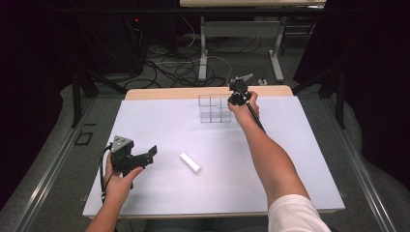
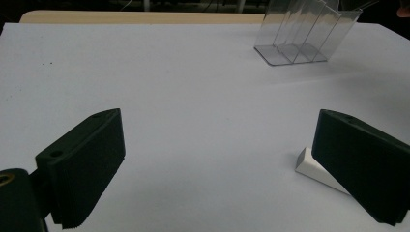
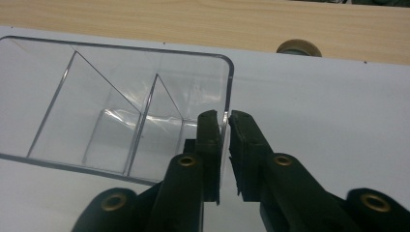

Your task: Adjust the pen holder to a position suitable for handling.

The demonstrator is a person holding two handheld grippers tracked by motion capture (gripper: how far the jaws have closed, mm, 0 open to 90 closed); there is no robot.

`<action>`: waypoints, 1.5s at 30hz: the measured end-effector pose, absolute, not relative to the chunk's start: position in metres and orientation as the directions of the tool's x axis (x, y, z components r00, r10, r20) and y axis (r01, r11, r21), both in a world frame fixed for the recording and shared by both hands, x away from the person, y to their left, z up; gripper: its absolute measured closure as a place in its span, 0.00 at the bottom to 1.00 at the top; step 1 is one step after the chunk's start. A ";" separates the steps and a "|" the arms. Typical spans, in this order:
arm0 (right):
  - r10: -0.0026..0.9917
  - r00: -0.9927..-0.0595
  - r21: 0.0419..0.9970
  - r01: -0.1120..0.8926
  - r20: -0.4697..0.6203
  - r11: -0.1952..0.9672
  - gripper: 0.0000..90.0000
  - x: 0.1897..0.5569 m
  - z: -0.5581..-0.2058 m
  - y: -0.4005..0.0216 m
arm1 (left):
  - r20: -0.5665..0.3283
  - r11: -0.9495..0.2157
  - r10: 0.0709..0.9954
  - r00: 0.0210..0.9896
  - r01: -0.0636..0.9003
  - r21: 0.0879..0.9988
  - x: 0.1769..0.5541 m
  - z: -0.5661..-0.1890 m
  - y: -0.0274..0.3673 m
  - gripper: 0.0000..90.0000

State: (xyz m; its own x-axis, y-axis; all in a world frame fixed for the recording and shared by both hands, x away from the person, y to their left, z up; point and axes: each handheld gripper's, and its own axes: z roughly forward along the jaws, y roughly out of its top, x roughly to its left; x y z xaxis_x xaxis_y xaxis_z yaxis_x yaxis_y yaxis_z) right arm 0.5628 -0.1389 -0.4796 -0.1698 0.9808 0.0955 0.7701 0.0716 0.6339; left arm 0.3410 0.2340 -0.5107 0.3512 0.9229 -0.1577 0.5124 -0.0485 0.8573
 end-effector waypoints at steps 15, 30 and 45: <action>0.986 -0.088 0.603 0.798 0.140 -0.015 0.97 0.564 -0.477 -0.137 | -0.155 -0.054 0.922 0.355 0.514 0.856 0.341 -0.511 0.233 0.06; 0.987 -0.090 0.579 0.815 0.131 -0.002 0.98 0.555 -0.473 -0.135 | -0.157 -0.051 0.922 0.353 0.514 0.856 0.342 -0.511 0.233 0.06; 0.983 -0.111 0.556 0.831 0.145 0.011 0.98 0.524 -0.470 -0.130 | -0.147 -0.059 0.922 0.358 0.505 0.861 0.342 -0.510 0.230 0.06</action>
